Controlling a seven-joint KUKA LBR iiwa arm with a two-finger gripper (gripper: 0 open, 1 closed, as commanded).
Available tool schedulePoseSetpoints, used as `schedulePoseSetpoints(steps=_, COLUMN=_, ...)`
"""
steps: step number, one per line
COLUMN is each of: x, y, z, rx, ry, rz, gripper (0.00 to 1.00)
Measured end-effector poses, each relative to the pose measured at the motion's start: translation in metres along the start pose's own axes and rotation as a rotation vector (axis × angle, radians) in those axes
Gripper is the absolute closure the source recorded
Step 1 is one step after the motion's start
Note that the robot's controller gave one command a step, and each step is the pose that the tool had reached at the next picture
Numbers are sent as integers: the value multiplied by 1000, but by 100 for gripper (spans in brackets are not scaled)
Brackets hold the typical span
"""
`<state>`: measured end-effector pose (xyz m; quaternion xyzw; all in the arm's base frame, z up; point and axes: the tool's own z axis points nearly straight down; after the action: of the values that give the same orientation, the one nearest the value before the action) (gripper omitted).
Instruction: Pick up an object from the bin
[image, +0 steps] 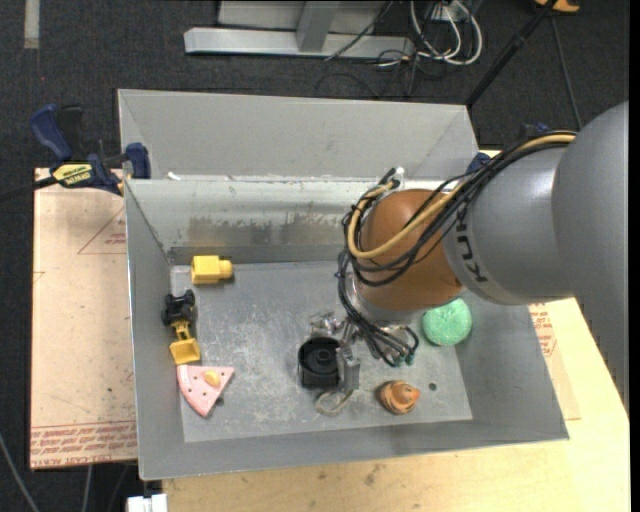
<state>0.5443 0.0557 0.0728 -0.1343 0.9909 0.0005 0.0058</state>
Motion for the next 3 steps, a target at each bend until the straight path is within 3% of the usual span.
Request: schedulePoseSetpoints(steps=3, x=1, y=0, z=-9, rx=-1, ry=8, rz=1, gripper=100)
